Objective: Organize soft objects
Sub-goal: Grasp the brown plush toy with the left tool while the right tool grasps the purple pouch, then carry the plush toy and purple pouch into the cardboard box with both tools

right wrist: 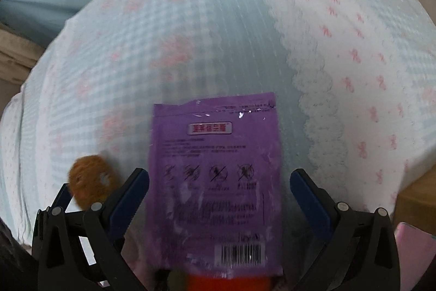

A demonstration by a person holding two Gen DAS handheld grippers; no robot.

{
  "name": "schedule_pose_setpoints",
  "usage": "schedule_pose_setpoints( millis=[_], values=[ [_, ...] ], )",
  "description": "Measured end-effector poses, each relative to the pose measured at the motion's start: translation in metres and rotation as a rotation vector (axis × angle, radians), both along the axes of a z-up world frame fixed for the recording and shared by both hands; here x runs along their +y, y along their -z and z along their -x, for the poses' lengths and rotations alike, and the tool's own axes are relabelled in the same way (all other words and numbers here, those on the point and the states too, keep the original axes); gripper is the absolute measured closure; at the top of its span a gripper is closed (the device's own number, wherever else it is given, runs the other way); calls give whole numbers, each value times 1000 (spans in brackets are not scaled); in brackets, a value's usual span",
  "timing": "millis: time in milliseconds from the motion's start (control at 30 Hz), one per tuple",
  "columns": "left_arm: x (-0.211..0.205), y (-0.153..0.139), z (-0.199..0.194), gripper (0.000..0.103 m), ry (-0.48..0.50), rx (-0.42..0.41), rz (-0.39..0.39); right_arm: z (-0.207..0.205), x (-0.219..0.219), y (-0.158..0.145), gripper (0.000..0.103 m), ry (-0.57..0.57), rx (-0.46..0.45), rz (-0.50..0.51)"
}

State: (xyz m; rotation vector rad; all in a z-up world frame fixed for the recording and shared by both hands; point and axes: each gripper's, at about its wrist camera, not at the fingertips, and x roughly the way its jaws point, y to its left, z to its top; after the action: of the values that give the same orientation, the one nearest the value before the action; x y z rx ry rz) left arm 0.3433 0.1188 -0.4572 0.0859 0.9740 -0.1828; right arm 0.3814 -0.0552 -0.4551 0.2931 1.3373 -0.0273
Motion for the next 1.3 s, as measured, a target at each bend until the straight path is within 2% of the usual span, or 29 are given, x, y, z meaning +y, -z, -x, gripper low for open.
schedule_pose_setpoints(
  millis=[67,167,233,267,300,367,433,467,533,700,867,1000,1200,1300],
  values=[
    [-2,7,-4,17,-6,-1,-2,-3,1,10,0,12,24,-1],
    [-4,19,-8,38,-11,13,-17,-4,9,17,0,15,29,38],
    [-4,26,-10,40,-11,25,-13,-4,15,19,1,10,26,57],
    [-3,25,-10,46,-11,12,-12,-4,18,20,3,5,25,69],
    [-4,25,-9,51,-5,6,-16,-3,20,21,7,3,22,80],
    [-6,24,-7,53,4,2,-19,-2,26,22,16,-17,14,109],
    [-7,23,-5,55,10,1,-22,-1,30,20,33,-34,-1,114],
    [-5,23,-6,57,10,2,-18,0,32,20,37,-39,-6,115],
    [-2,22,-5,58,6,2,-3,1,36,18,51,-54,-24,111],
    [9,14,-3,59,-15,-18,26,12,32,-2,67,-84,-66,60],
    [20,-8,-2,59,-33,-69,52,13,35,-30,69,-93,-157,55],
    [27,-29,0,59,-42,-92,67,15,32,-54,69,-92,-196,52],
    [34,-76,12,59,-70,-129,87,33,28,-76,69,-79,-249,42],
    [34,-101,21,59,-75,-142,86,45,25,-105,69,-73,-280,31]
  ],
)
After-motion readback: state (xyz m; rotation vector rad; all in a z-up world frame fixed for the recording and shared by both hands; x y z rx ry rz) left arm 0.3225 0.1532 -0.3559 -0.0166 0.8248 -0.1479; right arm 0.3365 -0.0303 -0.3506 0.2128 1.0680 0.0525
